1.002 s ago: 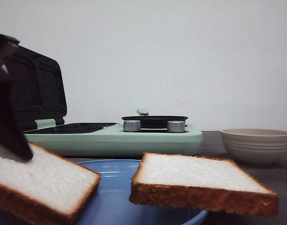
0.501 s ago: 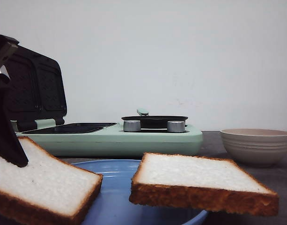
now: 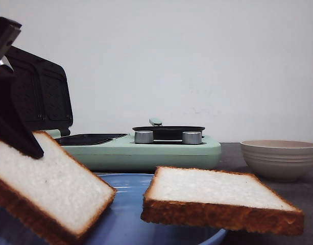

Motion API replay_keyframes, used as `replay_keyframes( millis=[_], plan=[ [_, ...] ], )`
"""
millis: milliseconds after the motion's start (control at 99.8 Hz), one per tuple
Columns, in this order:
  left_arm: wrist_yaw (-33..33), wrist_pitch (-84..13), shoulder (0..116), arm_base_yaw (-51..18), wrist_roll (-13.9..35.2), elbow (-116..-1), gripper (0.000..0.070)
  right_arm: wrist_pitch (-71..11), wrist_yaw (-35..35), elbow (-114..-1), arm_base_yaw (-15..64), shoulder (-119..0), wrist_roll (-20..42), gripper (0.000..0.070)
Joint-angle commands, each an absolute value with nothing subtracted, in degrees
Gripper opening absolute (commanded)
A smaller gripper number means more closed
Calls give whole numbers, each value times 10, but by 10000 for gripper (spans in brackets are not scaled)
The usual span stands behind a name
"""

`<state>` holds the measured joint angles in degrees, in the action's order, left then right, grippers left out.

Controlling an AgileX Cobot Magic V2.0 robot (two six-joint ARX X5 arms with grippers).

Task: Make breakfast with bread and shrimp
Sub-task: 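Grasp the bread slice edge with the left gripper and lift it, then carry the bread to the grill plate farthest from the robot and release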

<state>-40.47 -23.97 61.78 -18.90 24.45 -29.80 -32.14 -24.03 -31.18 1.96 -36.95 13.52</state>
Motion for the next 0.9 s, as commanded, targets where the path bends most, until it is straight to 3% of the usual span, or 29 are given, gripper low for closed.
replay_keyframes(
  millis=[0,461,892],
  plan=[
    [-406,-235,615,-191,252,-298,0,-318,-242,-319,21,-373,131,0],
    [-383,-223,568,-191,267,-331,2,-318,-242,-319,21,-373,131,0],
    [-289,-229,567,-191,240,-414,3,-318,-242,-319,21,-373,130,0]
  ],
)
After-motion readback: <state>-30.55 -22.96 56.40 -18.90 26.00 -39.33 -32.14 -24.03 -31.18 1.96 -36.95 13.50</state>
